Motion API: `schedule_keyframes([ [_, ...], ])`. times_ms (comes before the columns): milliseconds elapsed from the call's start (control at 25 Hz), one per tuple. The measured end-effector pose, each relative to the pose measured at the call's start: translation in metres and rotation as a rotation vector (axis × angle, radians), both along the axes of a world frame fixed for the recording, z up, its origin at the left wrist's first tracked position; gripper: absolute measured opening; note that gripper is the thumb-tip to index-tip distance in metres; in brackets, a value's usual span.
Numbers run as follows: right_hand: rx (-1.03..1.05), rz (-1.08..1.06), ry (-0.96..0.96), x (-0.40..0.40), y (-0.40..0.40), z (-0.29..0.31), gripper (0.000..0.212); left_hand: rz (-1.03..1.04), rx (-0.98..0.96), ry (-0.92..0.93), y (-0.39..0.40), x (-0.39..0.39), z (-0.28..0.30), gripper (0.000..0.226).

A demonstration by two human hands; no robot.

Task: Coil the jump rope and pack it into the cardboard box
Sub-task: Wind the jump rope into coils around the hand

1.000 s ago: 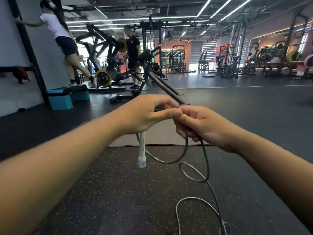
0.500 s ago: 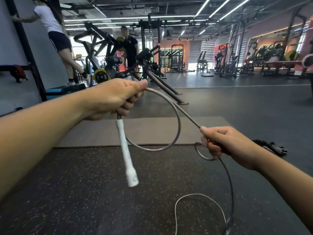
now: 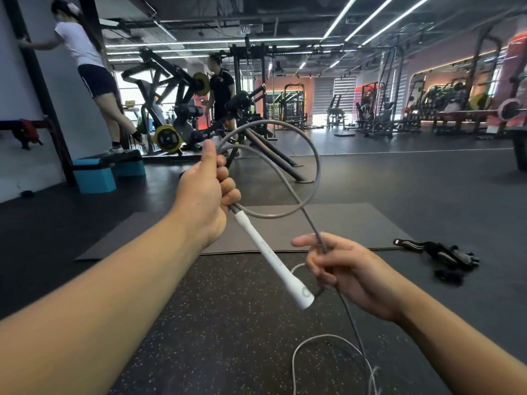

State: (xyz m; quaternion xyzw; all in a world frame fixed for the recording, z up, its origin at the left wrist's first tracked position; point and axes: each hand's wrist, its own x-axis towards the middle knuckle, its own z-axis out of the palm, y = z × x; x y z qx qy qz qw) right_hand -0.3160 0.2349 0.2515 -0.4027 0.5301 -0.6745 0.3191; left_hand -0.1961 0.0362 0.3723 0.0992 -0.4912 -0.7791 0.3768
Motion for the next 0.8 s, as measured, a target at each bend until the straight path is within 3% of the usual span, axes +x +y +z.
schedule_keyframes([
  [120, 0.022, 0.054, -0.088, 0.007, 0.001, -0.024, 0.060, 0.109, 0.172, 0.018, 0.006, -0.005, 0.003, 0.039],
  [240, 0.030, 0.106, -0.090, 0.032, -0.010, -0.040, 0.062, 0.143, 0.265, 0.077, 0.016, -0.012, 0.006, 0.041],
  [480, -0.311, -0.037, -0.230, 0.038, -0.046, 0.014, 0.065, 0.173, 0.218, 0.048, 0.023, -0.006, -0.023, 0.042],
  [600, -0.181, -0.156, -0.120, 0.040, -0.054, 0.046, 0.045, 0.153, 0.217, 0.005, 0.034, 0.001, -0.053, 0.042],
  [680, -0.079, -0.260, -0.060, 0.039, -0.053, 0.062, 0.045, 0.113, 0.235, -0.037, 0.037, 0.006, -0.074, 0.041],
  [800, 0.079, -0.337, 0.116, 0.029, -0.042, 0.080, 0.053, 0.188, 0.003, -0.318, 0.032, 0.014, -0.100, 0.031],
])
